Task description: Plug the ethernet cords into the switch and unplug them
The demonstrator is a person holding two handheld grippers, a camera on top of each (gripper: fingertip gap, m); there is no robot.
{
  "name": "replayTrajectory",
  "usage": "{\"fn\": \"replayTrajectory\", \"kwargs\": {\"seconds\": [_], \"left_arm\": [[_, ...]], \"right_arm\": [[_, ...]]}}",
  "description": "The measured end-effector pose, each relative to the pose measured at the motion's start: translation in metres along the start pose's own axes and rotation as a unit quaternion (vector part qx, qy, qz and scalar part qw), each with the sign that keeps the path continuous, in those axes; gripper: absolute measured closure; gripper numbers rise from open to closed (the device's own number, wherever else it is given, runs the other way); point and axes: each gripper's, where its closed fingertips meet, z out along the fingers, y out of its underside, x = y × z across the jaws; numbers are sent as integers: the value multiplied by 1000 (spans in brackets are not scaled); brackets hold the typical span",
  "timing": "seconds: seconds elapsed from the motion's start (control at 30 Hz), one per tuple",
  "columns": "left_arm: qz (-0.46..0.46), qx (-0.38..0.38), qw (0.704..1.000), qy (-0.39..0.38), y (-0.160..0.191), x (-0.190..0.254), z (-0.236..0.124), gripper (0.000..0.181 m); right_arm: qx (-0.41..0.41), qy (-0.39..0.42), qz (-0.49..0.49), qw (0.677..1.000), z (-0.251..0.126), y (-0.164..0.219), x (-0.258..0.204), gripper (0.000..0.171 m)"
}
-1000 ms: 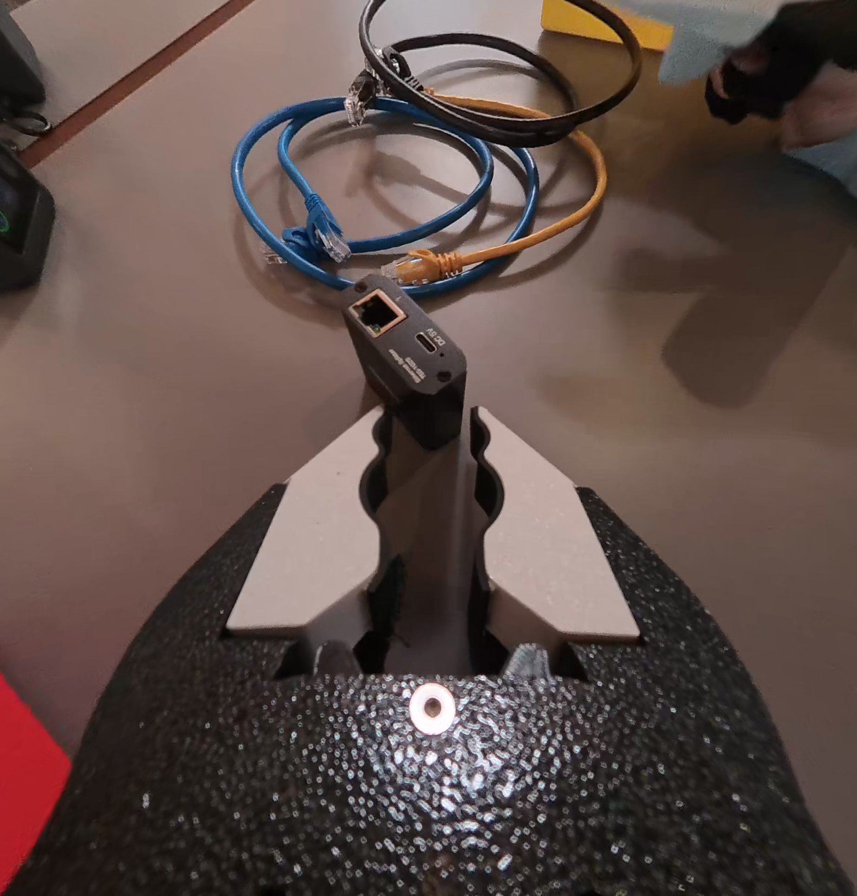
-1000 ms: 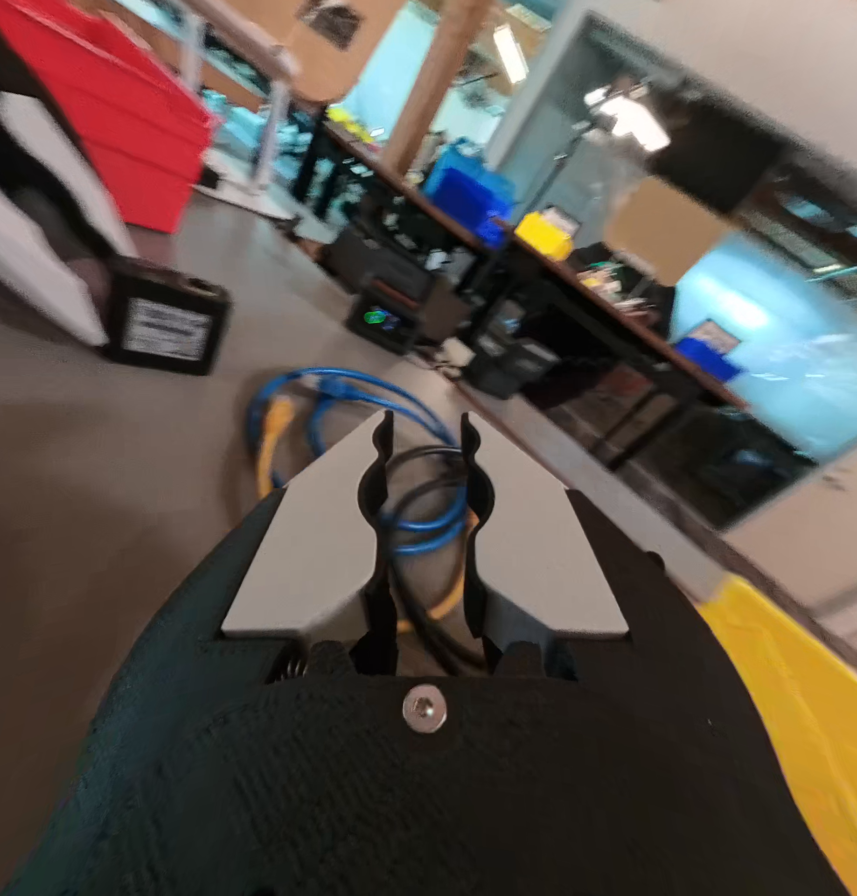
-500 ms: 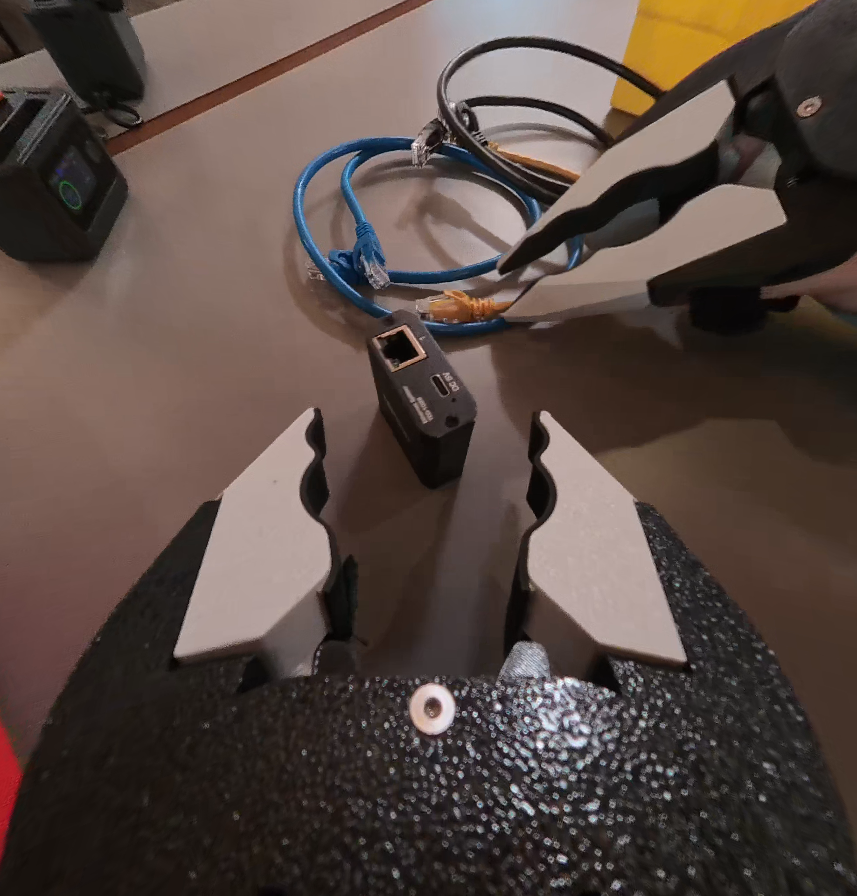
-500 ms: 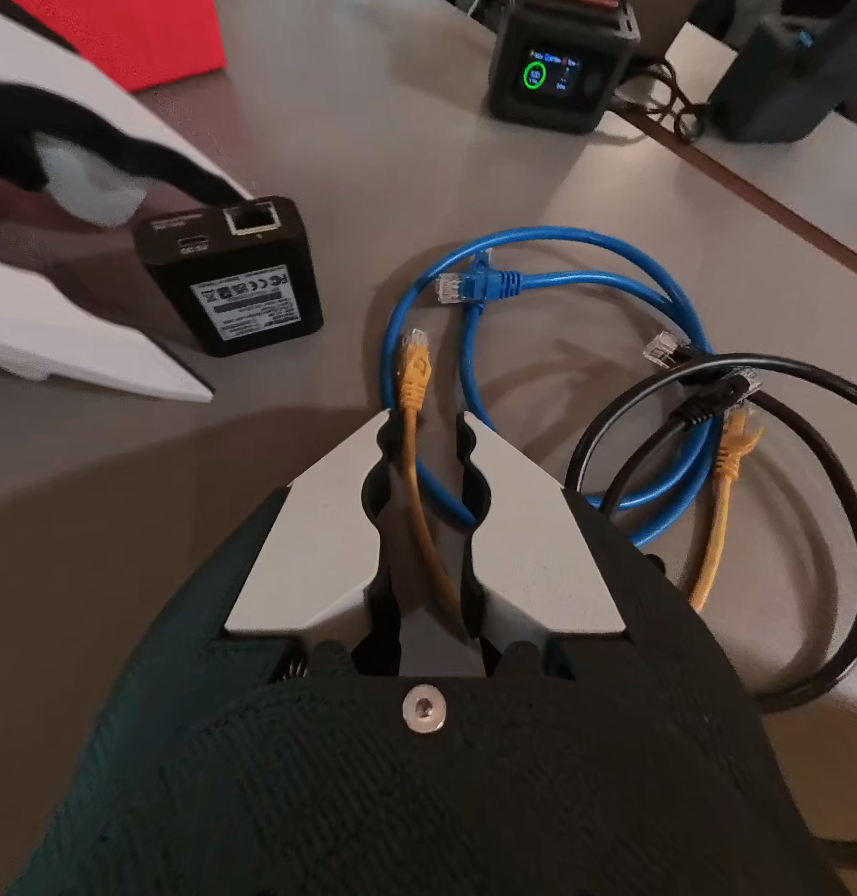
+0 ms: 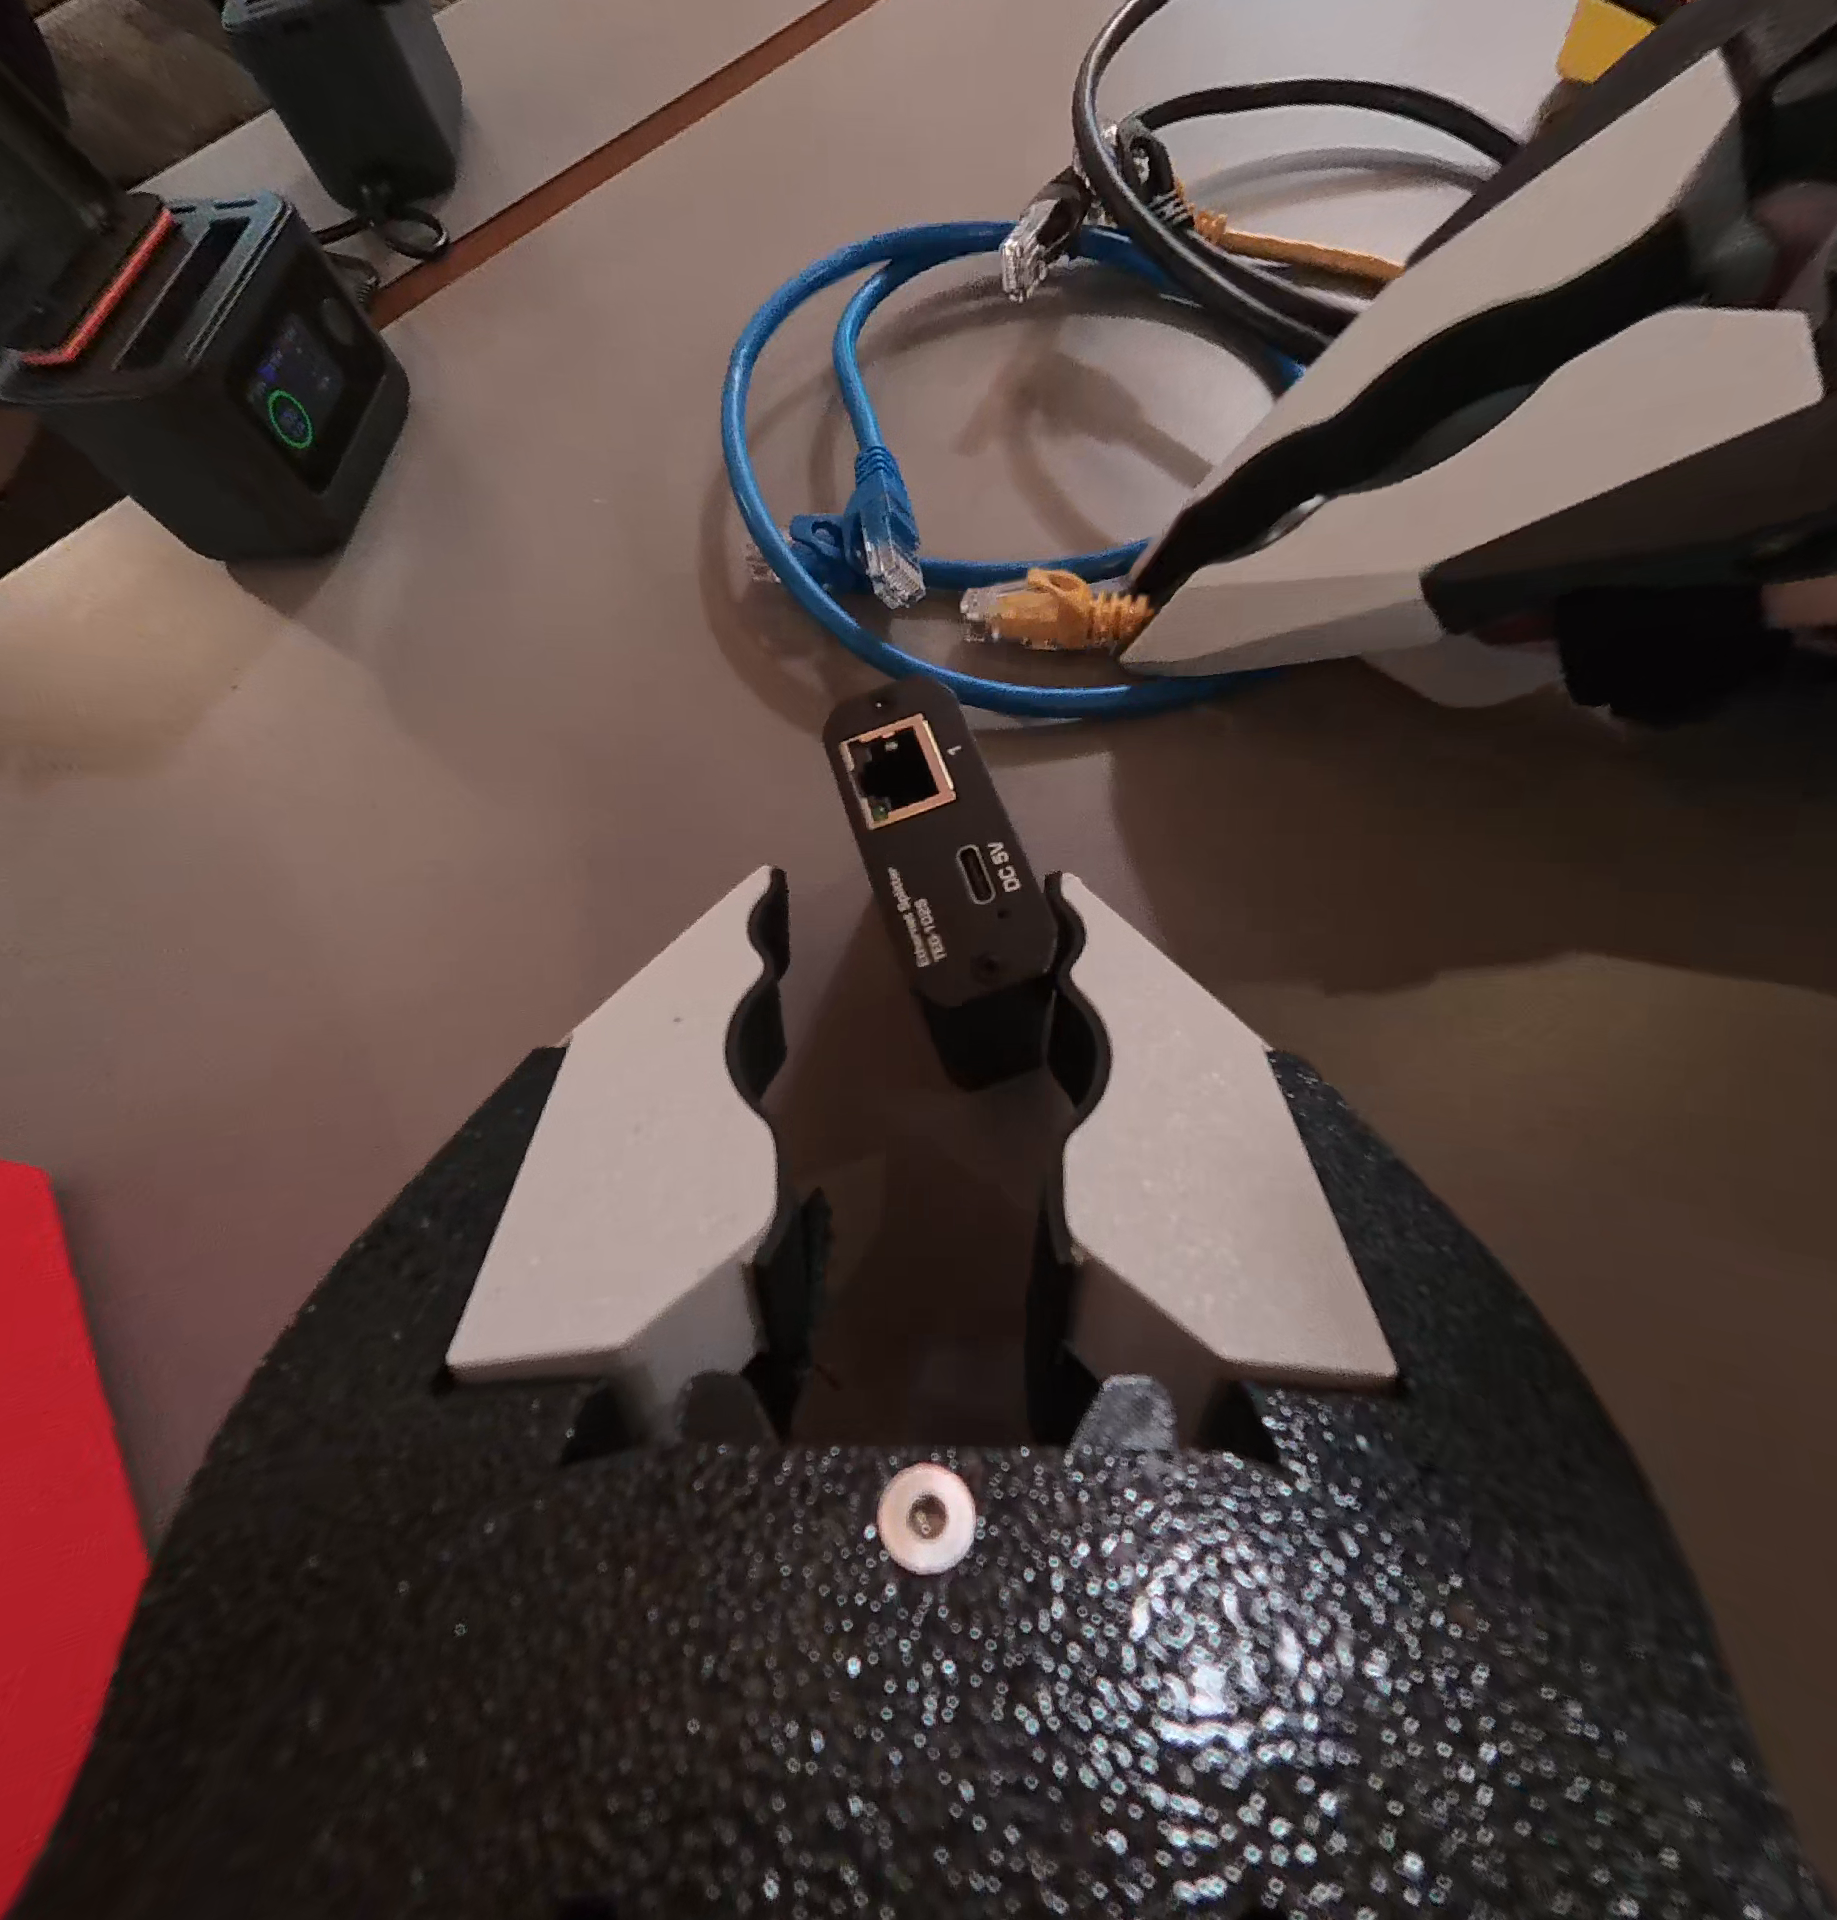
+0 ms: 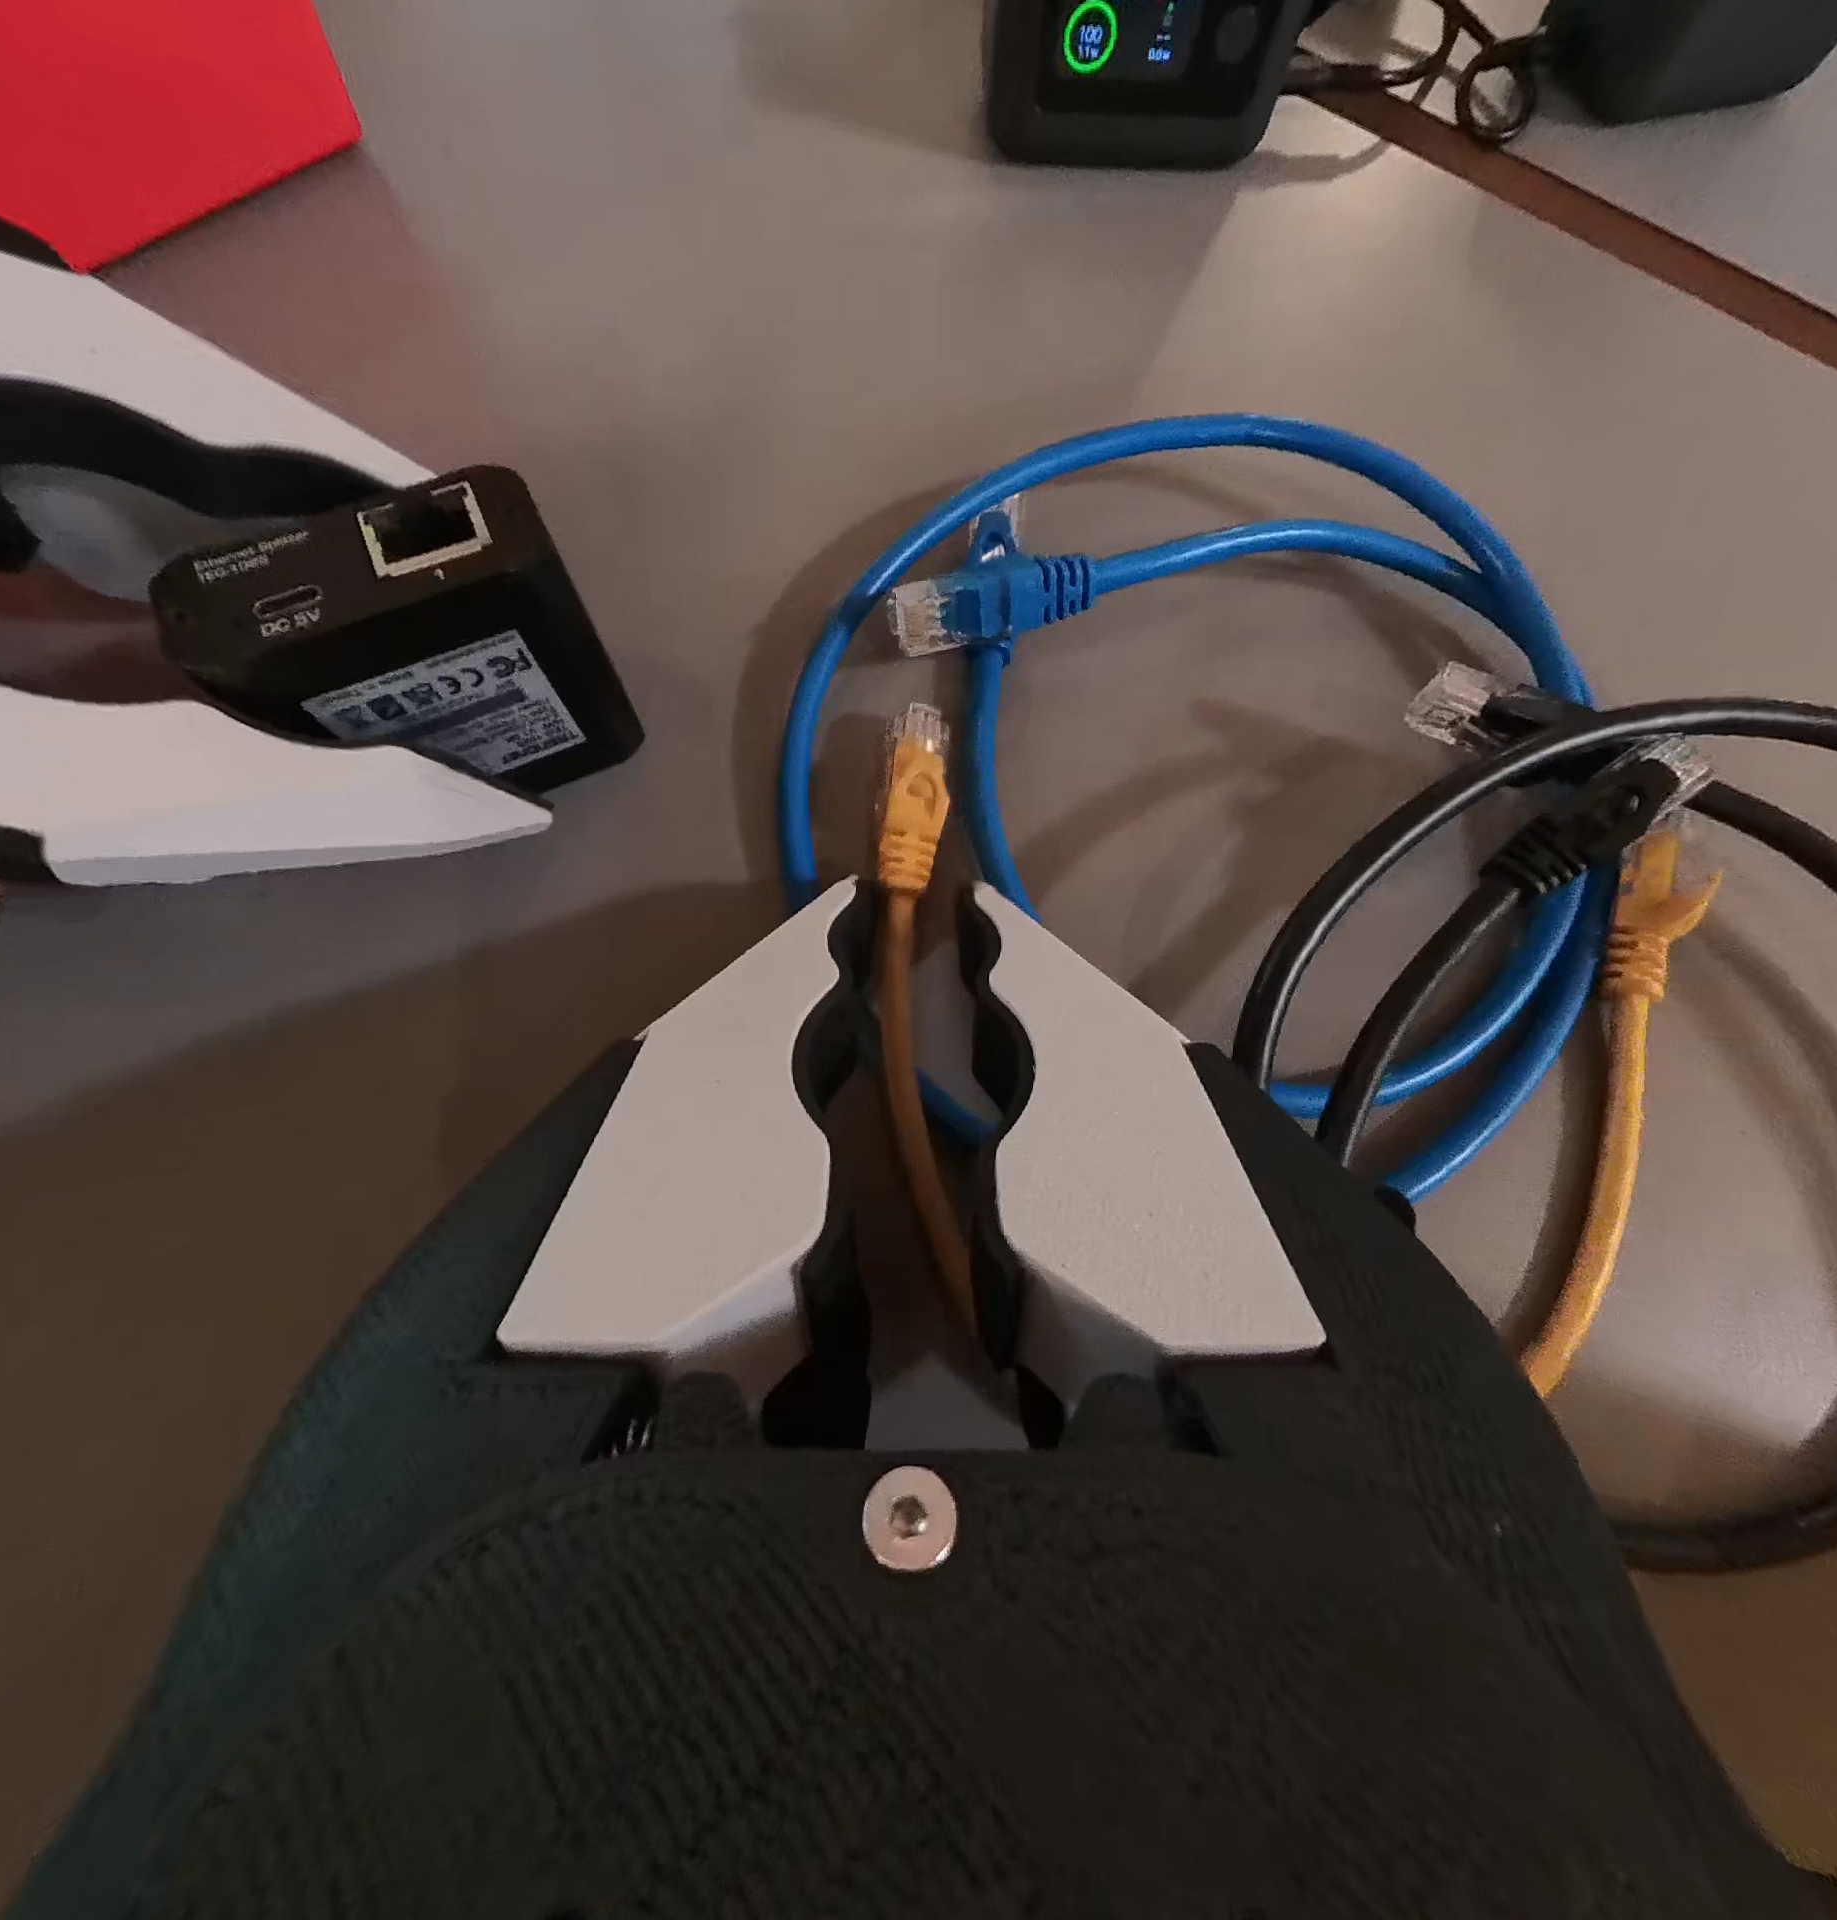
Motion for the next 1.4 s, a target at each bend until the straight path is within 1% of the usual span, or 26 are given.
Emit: {"fn": "replayTrajectory", "kwargs": {"seconds": [0.07,0.13,0.23,0.37,0.4,0.43,0.57,0.73,0.8,0.87,0.93,1.0,1.07,1.17,1.23,1.4], "left_arm": [[5,-4,1000,-3,1,0,1,134],[6,-4,1000,-1,1,0,1,135],[2,-6,1000,5,2,0,2,134],[-4,-10,1000,23,2,2,4,136],[-5,-11,999,31,3,4,4,141],[-3,-11,999,38,3,6,4,152],[5,-9,999,33,2,6,4,158],[36,1,999,13,0,3,4,159],[68,6,998,-8,-1,-2,3,160],[114,-2,992,-46,1,-14,1,160],[174,-15,981,-90,4,-25,-1,160],[247,-27,959,-135,4,-32,-3,160],[321,-33,931,-170,-1,-31,-5,160],[424,-45,880,-206,-6,-22,-3,160],[462,-54,859,-215,-5,-18,-1,160],[512,-73,823,-236,-6,-15,0,160]], "right_arm": [[0,-1,0,1000,1,-1,-1,155],[0,-6,-5,1000,2,-2,-3,162],[2,0,-20,1000,2,-3,-5,162],[25,-14,-37,999,-5,-8,-12,163],[30,-19,-39,999,-7,-9,-14,163],[37,-21,-44,998,-10,-10,-15,163],[63,-33,-57,996,-22,-14,-23,163],[77,-67,-54,993,-35,-15,-34,163],[80,-77,-51,992,-40,-15,-37,163],[83,-87,-48,992,-43,-17,-41,163],[86,-92,-44,991,-45,-19,-44,163],[85,-97,-39,991,-43,-19,-48,163],[72,-106,-41,991,-40,-16,-53,163],[63,-108,-47,991,-38,-13,-57,164],[54,-108,-44,992,-37,-10,-56,164],[23,-103,-37,994,-32,-1,-56,163]]}}
